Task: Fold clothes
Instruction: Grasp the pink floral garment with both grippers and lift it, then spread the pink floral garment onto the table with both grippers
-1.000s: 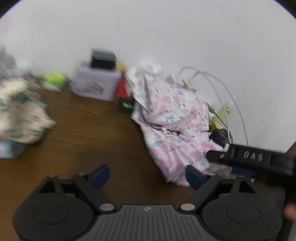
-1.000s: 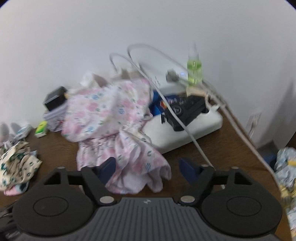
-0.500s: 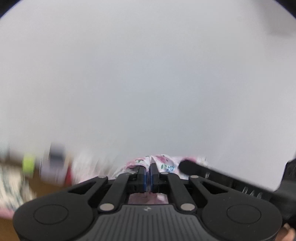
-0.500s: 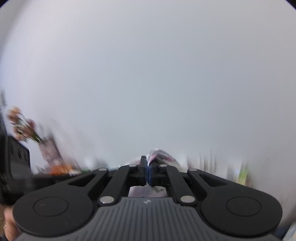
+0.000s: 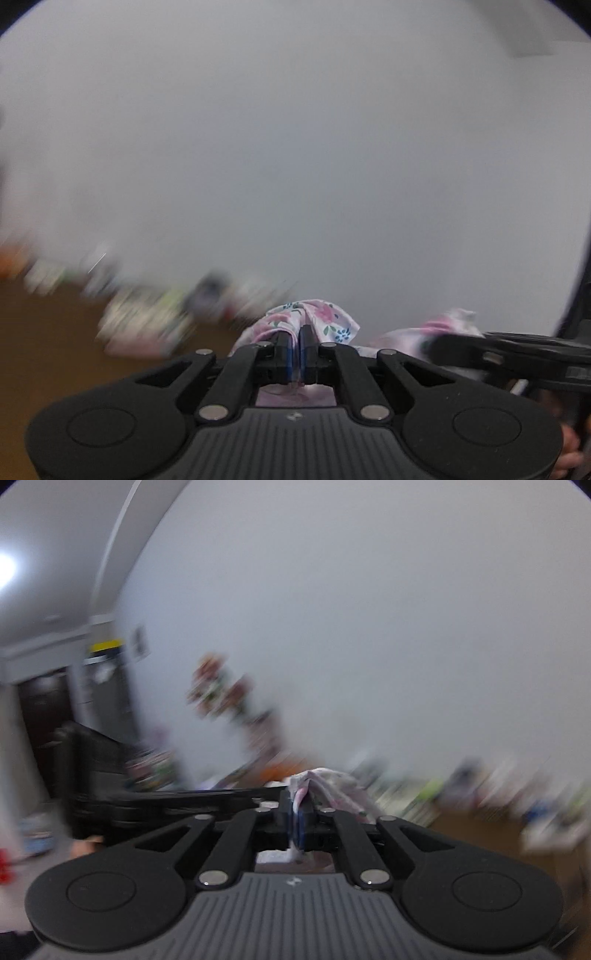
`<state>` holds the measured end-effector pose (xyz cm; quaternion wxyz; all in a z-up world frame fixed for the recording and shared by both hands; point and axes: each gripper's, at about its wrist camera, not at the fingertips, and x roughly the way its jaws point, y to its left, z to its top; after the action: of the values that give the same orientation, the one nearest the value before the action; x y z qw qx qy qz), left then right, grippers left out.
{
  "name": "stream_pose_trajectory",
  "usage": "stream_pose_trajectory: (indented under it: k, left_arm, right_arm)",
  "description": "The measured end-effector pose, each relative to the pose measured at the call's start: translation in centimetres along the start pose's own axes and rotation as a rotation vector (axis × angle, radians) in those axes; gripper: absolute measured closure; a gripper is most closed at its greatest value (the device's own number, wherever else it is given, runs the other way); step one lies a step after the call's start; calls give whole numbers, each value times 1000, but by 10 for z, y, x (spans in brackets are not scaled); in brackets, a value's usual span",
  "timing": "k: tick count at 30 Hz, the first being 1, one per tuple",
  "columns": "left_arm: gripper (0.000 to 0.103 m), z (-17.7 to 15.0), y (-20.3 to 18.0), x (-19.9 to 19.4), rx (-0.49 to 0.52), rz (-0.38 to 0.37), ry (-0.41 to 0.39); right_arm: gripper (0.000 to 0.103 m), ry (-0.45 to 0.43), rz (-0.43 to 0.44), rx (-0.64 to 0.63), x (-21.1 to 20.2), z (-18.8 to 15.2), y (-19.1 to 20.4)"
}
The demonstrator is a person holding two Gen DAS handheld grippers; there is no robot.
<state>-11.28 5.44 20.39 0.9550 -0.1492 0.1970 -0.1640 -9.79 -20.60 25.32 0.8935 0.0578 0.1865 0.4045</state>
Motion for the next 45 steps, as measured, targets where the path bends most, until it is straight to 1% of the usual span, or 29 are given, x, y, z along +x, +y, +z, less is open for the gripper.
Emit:
stream_pose_trajectory:
  k: [1,2,4,5,6,7,8,10,13,14,16,20,22,24,26,27,28,29,30,31,32,34,37,39,40,41,42,43,45]
  left_arm:
    - [101,-21,25,-6,-49,67,22]
    - [100,-41,50,-12,-93,139,44]
    - [100,-71,94,-27,-118,315,78]
    - [100,-83,111,-35,-130,405,74]
    - [99,-95,127,-43,-146,482,71]
    - [95,-103,138,-50,-169,523,69]
    - [94,-108,142,-54,-187,543,66]
    - [80,-118,149,-63,-214,577,60]
    - [68,-115,135,-61,-199,562,14]
    - [65,-112,127,-59,-199,555,-9]
    - [46,-105,107,-66,-196,535,-71]
    - [34,-86,86,-71,-216,467,-182]
    - [17,-82,84,-63,-191,418,-132]
    - [16,-88,83,-45,-130,342,-27]
    - [16,-104,84,-23,-101,322,87]
    - [16,-113,84,-12,-86,312,144]
    - [19,-120,85,-1,-70,310,193]
    - [25,-128,87,6,-52,330,224]
    - [51,-133,89,12,-32,337,248]
    - [94,-136,91,14,-9,318,258]
    - [102,-136,96,18,8,310,268]
    - [100,-136,104,24,39,301,279]
    - [100,-129,115,25,53,370,205]
    - [100,-124,122,24,44,439,152]
    - [99,-123,126,20,29,467,133]
    - [95,-121,129,13,5,461,126]
    - [89,-119,130,7,-20,402,148]
    - [81,-117,131,0,-44,342,170]
    - [75,-113,132,-12,-89,226,206]
  right_arm:
    - [74,39,44,22,5,-19,3]
    - [64,78,88,44,10,-38,5]
    - [40,37,96,86,-4,-59,-9]
    - [33,5,75,107,-13,-66,-17]
    - [23,-7,12,108,-18,-72,-32]
    - [20,-19,-52,109,-23,-78,-46]
    - [20,7,-118,94,-20,-89,-58]
    - [20,78,-257,83,-9,-112,-81]
    - [21,197,-387,91,13,-155,-105]
    - [21,224,-386,100,21,-166,-109]
    - [22,271,-352,141,38,-185,-113]
    - [22,271,-277,208,70,-189,-108]
    - [22,271,-240,239,88,-190,-106]
    - [26,292,-247,241,111,-186,-105]
    - [64,311,-227,257,131,-186,-110]
    - [100,319,-210,280,136,-188,-113]
    - [101,307,-212,295,141,-189,-114]
    - [102,270,-239,285,141,-186,-113]
    - [102,233,-266,275,141,-183,-112]
    - [103,202,-316,258,136,-177,-112]
    - [103,170,-367,241,130,-172,-112]
    - [103,137,-470,232,119,-165,-118]
    - [100,134,-628,255,102,-161,-133]
    - [90,186,-628,269,91,-164,-135]
    - [72,173,-622,263,78,-166,-130]
    - [62,157,-603,244,68,-167,-124]
    - [56,136,-568,218,59,-168,-115]
    - [56,127,-513,188,55,-167,-106]
    - [56,129,-396,132,53,-163,-88]
